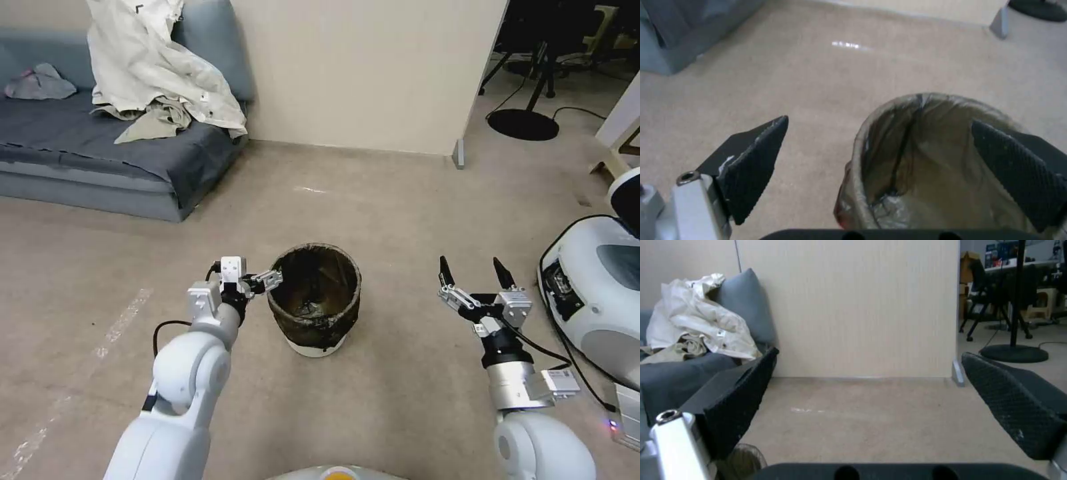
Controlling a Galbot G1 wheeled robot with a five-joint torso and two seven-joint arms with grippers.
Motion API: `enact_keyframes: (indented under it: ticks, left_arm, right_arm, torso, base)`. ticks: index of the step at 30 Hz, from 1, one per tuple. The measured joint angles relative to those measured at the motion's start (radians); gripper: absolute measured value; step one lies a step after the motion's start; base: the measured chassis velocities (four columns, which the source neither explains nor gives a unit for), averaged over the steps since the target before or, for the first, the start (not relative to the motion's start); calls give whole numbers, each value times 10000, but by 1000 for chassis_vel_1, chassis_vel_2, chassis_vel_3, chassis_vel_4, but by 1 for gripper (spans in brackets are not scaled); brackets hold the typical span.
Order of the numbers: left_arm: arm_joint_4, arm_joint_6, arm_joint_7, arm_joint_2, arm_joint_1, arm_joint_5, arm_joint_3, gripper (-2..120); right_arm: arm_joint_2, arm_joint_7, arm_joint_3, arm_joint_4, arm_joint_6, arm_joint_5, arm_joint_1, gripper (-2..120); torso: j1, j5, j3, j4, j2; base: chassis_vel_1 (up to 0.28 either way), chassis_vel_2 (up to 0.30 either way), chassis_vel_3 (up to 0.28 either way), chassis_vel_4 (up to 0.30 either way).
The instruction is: Pick up the trash can from the floor.
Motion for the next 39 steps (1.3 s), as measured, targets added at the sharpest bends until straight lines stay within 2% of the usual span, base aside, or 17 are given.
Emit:
enact_keyframes:
  ticks: [5, 7, 12, 15, 21, 24, 26, 29, 39]
  left_arm:
    - [294, 482, -306, 201, -537, -293, 153, 100]
    - [510, 862, -680, 329, -997, -779, 383, 100]
    - [871, 1011, -1220, 393, -1620, -1378, 701, 100]
    - [1460, 1018, -1670, 411, -2248, -1624, 1148, 100]
    - [2033, 1015, -1855, 363, -2614, -1619, 1510, 100]
    - [2689, 1003, -1928, 314, -2867, -1541, 1769, 100]
    - [2748, 1001, -1934, 310, -2887, -1519, 1795, 100]
    - [3234, 988, -1939, 284, -2975, -1324, 1964, 100]
    - [3708, 970, -1941, 234, -2951, -1085, 2167, 100]
  right_arm:
    - [-32, 2, -6, -78, -69, 12, 147, 100]
    - [-39, 2, -6, -124, -94, 27, 201, 100]
    - [-44, 2, 10, -183, -129, 36, 273, 100]
    - [-35, 5, 33, -231, -178, 40, 356, 100]
    - [-27, 14, 58, -293, -194, 46, 401, 100]
    - [-26, 21, 72, -350, -195, 63, 441, 100]
    - [-27, 22, 73, -357, -195, 68, 448, 100]
    - [-33, 45, 86, -427, -195, 99, 510, 100]
    - [-40, 53, 90, -456, -193, 141, 549, 100]
  torso:
    - [0, 0, 0, 0, 0]
    - [0, 0, 0, 0, 0]
    - [0, 1, 0, -1, 0]
    - [0, 2, 1, -1, 0]
    - [0, 1, 0, -2, 0]
    - [0, 1, -1, -1, 0]
    - [0, 1, 0, -1, 0]
    - [-1, 0, 0, 0, 0]
    - [0, 1, 0, 0, 0]
  base:
    - [0, 0, 0, 0]
    - [0, 0, 0, 0]
    - [0, 0, 0, 0]
    - [0, 0, 0, 0]
    - [0, 0, 0, 0]
    - [0, 0, 0, 0]
    - [0, 0, 0, 0]
    - [0, 0, 0, 0]
    - [0, 0, 0, 0]
